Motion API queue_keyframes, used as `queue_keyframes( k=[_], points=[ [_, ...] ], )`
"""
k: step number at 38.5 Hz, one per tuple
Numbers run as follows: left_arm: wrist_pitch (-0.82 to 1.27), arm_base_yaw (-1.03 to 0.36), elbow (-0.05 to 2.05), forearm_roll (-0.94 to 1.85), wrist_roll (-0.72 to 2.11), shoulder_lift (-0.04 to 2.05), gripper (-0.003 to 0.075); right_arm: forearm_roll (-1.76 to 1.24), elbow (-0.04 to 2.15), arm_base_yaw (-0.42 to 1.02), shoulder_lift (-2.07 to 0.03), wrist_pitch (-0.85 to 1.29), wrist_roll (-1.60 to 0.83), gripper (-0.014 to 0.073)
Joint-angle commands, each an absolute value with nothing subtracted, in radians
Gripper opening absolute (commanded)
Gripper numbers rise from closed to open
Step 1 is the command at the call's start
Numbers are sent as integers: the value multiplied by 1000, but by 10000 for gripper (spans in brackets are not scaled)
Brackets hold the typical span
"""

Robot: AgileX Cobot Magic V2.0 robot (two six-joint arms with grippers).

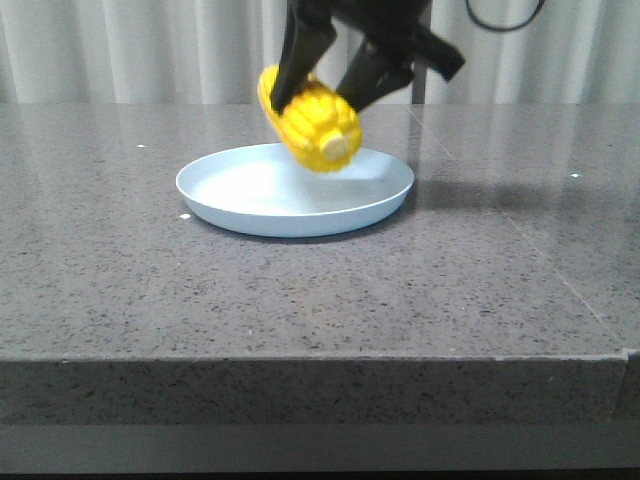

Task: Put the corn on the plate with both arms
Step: 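Carry the corn cob with the right gripper onto the plate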

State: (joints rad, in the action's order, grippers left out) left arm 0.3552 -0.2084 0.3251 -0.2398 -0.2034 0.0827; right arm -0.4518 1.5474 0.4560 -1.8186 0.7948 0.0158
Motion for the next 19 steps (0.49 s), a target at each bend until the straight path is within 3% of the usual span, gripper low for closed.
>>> queue_keyframes(
  k=[1,6,16,19],
  points=[
    [272,-207,352,-244,-212,94,-20,-476,1585,455,-1790,767,6,80],
    [272,-207,352,-244,-212,94,-20,-476,1585,455,-1803,789,6,104],
    [272,-207,352,-244,-212,94,-20,-476,1585,455,-1804,799,6,464],
    [272,-207,352,-244,-212,94,-20,-476,1589,455,-1800,798,6,538]
  ],
)
